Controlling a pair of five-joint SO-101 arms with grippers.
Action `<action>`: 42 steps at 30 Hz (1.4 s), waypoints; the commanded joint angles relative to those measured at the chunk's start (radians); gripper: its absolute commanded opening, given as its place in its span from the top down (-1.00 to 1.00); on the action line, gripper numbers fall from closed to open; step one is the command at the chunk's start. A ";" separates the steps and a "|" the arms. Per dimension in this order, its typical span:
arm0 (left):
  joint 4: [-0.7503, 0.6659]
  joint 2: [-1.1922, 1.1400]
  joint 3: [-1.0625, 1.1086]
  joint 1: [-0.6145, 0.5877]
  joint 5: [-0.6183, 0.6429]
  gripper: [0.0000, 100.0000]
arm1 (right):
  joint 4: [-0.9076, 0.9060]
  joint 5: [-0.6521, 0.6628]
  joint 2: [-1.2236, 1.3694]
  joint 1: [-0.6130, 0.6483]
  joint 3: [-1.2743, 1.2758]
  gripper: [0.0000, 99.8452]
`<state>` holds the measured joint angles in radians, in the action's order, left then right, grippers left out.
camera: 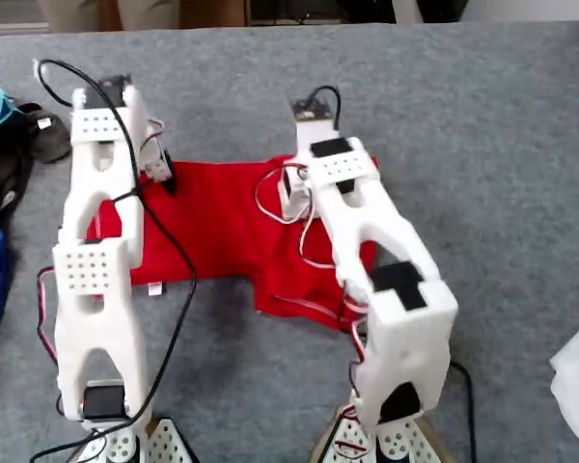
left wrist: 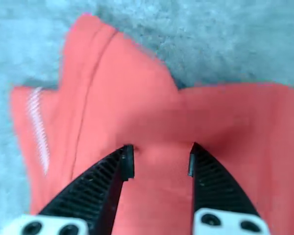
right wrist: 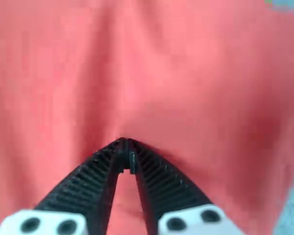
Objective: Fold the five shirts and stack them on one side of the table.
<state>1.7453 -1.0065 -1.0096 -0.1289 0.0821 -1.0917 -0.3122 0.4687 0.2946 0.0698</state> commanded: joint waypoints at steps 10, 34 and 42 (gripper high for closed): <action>0.014 -0.193 -0.215 -0.041 -0.101 0.61 | 0.034 0.155 0.114 -0.303 -0.143 0.99; 0.015 -0.061 0.103 -0.158 -0.262 0.61 | -0.140 0.203 0.128 -0.406 -0.460 0.99; 0.015 0.019 0.112 -0.101 -0.258 0.61 | -0.265 0.175 0.122 -0.272 -0.668 0.99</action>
<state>1.7469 -1.0188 -0.9114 -0.2424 -0.1680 -1.3464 -0.1112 0.6084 -0.0307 -0.4933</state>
